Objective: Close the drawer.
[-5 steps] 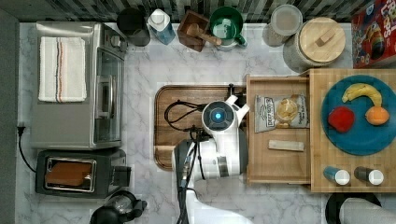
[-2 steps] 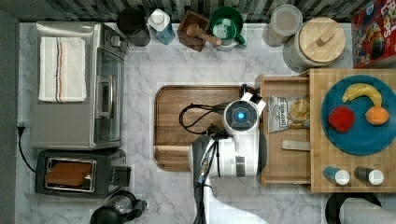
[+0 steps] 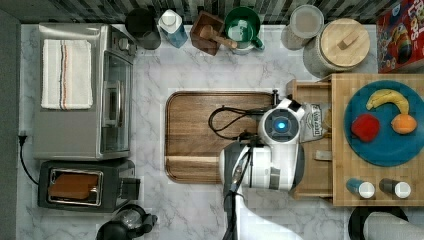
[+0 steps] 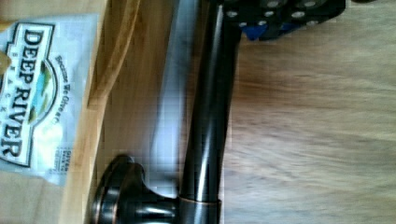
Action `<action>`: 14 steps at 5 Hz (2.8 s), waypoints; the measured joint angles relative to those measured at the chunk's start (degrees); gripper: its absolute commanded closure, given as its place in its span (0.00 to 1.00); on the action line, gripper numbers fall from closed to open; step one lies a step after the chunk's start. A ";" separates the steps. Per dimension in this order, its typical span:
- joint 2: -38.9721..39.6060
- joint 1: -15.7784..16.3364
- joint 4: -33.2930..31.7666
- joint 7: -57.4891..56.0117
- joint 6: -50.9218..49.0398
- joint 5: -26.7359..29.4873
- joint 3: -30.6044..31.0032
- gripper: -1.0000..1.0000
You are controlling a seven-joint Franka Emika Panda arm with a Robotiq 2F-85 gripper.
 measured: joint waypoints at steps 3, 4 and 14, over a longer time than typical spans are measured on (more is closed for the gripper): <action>4.53 -2.36 4.81 -3.64 4.56 -3.20 -7.27 1.00; 5.59 -2.55 6.49 -4.70 3.11 -3.20 -7.46 1.00; 6.46 -1.94 8.39 -5.48 0.62 -5.27 -7.34 1.00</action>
